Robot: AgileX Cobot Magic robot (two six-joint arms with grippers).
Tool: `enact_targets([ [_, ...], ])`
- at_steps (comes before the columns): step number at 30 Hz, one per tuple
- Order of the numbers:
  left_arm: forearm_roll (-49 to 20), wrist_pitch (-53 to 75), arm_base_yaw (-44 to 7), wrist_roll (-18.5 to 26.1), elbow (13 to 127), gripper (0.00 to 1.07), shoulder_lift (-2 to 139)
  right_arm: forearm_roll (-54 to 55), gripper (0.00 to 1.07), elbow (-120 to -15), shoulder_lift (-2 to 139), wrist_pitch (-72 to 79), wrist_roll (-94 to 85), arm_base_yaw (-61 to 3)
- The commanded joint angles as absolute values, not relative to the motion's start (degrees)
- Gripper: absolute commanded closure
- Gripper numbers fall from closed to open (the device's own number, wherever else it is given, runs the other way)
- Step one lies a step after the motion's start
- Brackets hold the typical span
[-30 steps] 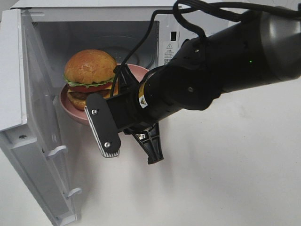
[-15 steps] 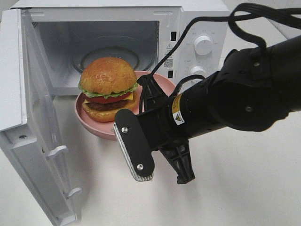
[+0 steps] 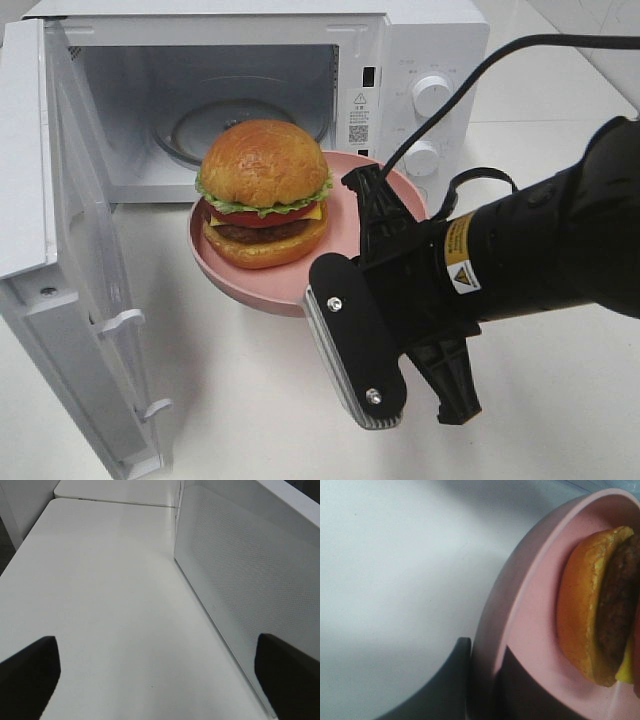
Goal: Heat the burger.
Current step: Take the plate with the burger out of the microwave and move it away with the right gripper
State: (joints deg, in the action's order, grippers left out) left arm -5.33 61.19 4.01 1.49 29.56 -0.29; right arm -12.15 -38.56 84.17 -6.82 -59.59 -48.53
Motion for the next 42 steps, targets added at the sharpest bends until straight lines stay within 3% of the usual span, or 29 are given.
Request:
enact_targets([
  [1, -5.3, 61.3, 4.1, 1.5, 29.6, 0.09, -1.3, -13.3, 1.07, -36.6, 79.6, -2.9, -59.9, -48.6],
  [25, -5.3, 61.3, 4.1, 1.5, 29.6, 0.09, -1.3, -16.4, 1.07, -24.6, 63.1, -9.9, -57.8, -48.6],
  [42, -5.3, 61.3, 4.1, 1.5, 29.6, 0.09, -1.3, -29.6, 1.07, -23.7, 55.7, -23.2, -36.3, -48.6],
])
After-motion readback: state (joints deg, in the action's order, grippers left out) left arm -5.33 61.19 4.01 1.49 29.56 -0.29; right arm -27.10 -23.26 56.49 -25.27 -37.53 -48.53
